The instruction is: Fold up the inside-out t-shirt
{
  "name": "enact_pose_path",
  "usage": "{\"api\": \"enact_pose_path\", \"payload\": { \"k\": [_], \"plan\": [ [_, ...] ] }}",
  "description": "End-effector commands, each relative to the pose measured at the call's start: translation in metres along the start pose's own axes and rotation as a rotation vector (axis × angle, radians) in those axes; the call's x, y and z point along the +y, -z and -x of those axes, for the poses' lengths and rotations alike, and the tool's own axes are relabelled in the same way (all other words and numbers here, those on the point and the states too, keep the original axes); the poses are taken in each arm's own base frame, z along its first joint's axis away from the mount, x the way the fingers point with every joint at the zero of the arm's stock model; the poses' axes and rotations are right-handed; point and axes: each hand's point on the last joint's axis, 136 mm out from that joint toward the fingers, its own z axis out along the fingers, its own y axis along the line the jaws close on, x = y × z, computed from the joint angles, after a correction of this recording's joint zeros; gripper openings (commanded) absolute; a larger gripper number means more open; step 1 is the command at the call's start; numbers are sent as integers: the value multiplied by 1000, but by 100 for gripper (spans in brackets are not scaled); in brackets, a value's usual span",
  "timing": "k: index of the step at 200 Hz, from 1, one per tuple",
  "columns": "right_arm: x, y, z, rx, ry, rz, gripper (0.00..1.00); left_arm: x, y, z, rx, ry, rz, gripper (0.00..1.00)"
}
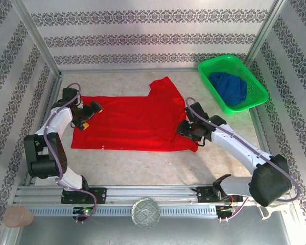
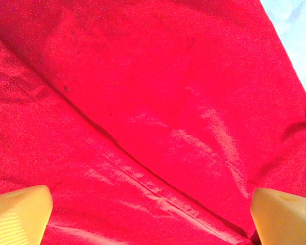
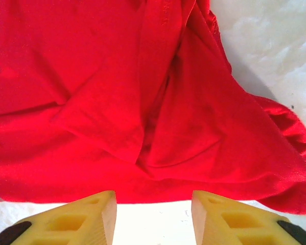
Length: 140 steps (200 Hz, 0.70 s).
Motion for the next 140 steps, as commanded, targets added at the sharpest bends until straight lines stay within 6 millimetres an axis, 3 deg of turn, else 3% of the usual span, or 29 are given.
{"api": "enact_pose_path", "payload": {
  "k": [1,36,76,107,140],
  "plan": [
    [11,-17,2,0,-59,32,41,2,7,-6,18,-4,-1,100],
    [36,-43,0,47,-31,37,37,1,1,-4,32,0,-6,100],
    [38,-69,1,64,-33,-24,37,-5,-1,1,34,-3,-21,100],
    [32,-75,0,71,-46,-66,38,-9,-2,4,36,-3,-33,100],
    [19,-66,-3,40,-67,-114,39,-15,0,8,33,-3,-52,100]
  ]
}}
